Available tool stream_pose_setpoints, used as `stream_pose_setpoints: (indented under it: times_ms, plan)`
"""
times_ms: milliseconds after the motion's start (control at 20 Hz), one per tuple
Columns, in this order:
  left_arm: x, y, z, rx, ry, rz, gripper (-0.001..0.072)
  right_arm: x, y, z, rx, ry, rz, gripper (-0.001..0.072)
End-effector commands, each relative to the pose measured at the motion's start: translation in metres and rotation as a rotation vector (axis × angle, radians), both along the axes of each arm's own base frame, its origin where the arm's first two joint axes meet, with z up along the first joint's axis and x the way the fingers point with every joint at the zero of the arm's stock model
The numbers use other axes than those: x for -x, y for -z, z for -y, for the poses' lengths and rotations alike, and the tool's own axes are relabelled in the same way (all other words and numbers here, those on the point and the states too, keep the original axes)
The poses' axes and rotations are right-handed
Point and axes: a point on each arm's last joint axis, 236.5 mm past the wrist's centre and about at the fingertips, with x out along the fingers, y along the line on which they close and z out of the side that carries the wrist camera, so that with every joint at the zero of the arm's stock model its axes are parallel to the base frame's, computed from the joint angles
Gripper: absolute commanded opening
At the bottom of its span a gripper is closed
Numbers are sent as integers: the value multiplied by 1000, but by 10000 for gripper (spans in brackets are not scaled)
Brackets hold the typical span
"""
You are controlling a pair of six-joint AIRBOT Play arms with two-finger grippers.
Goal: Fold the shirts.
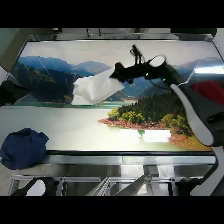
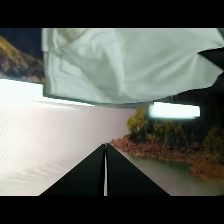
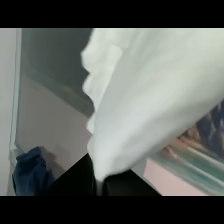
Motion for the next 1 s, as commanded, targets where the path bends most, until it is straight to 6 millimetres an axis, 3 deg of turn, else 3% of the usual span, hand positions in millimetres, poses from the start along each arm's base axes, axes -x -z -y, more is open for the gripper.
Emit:
stream_pose_setpoints:
  times_ms: [0,150,300,600,750,950]
  plan:
    - [2,0,2,6,10,-7,15,11,-104,69,108,54,191,16]
    - [8,1,7,15,33,-25,15,41,-155,140,241,137,235,15]
    - [12,3,10,25,48,-42,15,70,-168,203,350,227,182,14]
    - [16,3,12,34,56,-56,15,94,-202,282,374,427,212,16]
    - [13,3,10,30,45,-47,15,70,-188,322,431,512,224,17]
    - [2,0,2,13,3,-12,15,-9,-169,379,449,562,386,16]
